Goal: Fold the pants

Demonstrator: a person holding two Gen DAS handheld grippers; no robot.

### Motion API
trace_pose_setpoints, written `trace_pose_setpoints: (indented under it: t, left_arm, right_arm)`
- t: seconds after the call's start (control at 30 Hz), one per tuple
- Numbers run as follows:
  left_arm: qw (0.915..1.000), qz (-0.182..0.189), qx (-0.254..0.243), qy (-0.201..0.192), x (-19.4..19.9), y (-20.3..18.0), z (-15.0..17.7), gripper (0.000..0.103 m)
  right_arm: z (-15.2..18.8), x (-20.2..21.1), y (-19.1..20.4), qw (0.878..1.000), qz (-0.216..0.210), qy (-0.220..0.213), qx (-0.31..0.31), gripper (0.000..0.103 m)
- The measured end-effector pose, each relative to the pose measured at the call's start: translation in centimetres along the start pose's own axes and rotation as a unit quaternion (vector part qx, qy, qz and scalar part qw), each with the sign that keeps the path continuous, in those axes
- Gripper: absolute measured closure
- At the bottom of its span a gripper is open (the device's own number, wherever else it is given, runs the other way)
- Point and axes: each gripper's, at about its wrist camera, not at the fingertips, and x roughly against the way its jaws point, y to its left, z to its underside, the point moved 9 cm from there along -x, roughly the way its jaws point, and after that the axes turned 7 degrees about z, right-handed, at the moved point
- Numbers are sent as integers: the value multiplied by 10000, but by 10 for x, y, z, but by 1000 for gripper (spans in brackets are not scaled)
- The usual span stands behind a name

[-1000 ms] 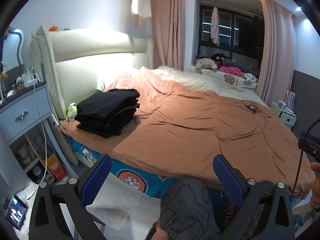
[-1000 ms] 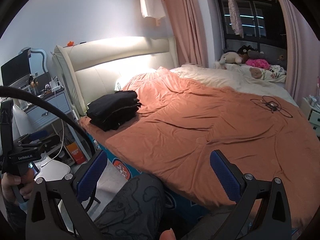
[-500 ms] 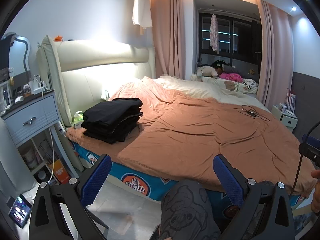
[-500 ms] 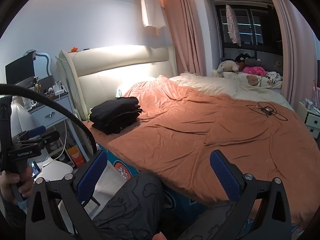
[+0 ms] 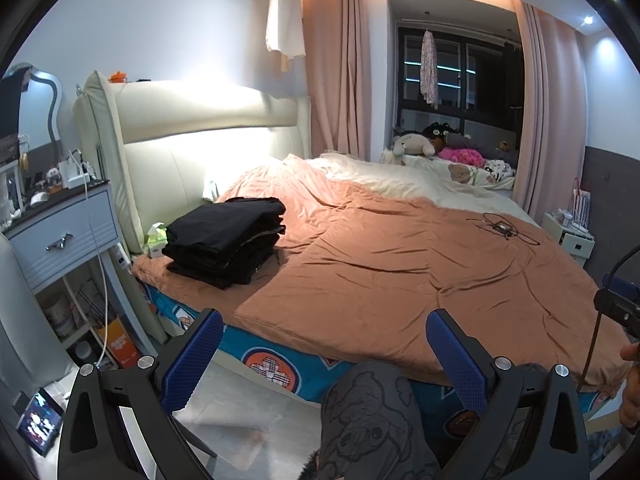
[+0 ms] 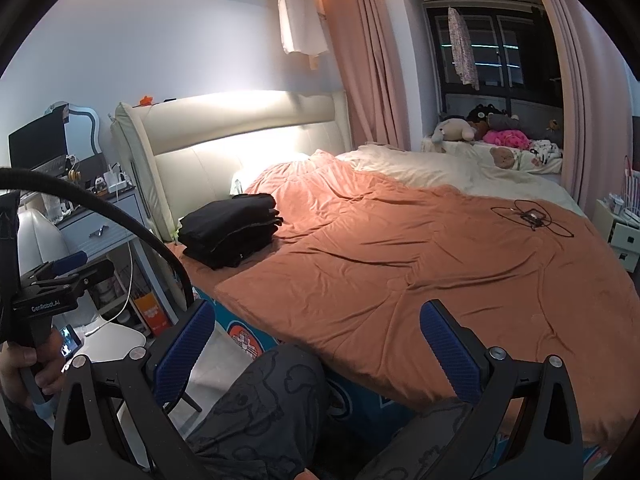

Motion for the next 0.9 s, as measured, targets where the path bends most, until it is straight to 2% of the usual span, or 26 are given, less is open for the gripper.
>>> trace_pose_setpoints:
  t: [0.9]
  left_arm:
    - [10000, 20, -46, -26, 4, -4, -4, 1]
  right_arm:
    - [1, 5, -2, 10000, 1, 9, 32, 0]
